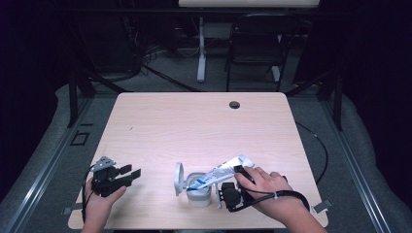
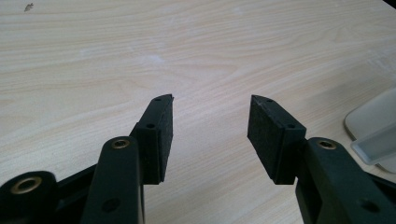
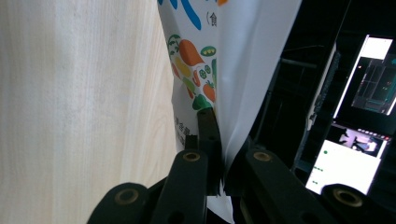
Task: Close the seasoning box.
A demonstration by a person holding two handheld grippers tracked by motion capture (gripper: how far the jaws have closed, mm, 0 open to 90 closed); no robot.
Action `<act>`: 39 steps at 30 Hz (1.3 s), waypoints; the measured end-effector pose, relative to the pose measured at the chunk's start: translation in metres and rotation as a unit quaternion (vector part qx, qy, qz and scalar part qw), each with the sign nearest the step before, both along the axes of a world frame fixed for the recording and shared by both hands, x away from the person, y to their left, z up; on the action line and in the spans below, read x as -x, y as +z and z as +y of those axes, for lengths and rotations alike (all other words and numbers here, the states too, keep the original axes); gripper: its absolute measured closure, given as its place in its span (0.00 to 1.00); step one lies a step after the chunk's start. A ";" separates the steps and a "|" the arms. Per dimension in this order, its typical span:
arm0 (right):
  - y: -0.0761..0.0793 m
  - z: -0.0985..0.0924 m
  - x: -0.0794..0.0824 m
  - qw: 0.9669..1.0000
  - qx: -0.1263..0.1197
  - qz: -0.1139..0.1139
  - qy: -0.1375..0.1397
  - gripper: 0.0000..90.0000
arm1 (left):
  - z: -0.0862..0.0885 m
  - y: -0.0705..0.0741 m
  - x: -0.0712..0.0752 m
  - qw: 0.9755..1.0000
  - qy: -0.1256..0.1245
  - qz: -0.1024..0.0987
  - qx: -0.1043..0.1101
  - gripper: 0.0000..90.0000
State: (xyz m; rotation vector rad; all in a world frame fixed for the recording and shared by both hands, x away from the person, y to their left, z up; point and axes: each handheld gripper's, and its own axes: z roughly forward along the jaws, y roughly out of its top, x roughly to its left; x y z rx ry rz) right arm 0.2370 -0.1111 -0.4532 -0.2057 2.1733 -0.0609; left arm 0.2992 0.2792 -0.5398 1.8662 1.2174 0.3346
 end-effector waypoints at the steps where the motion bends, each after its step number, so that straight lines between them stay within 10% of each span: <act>1: 0.001 -0.001 0.000 1.000 -0.006 0.000 -0.003 0.99 | 0.000 0.000 0.000 1.000 0.001 -0.001 0.000 0.57; 15: -0.001 -0.013 0.001 0.992 -0.119 0.038 -0.021 0.99 | 0.000 -0.002 0.000 1.000 0.001 0.004 0.001 0.57; 22: -0.001 -0.022 0.003 0.978 -0.199 0.052 -0.031 0.99 | 0.000 -0.002 0.000 1.000 0.001 0.004 0.000 0.57; 29: -0.006 -0.026 0.003 0.970 -0.229 0.064 -0.041 0.99 | 0.000 -0.002 0.000 1.000 0.001 0.005 -0.001 0.57; 39: -0.008 -0.029 0.004 0.949 -0.298 0.086 -0.053 1.00 | 0.000 -0.003 0.000 1.000 0.002 0.003 -0.001 0.57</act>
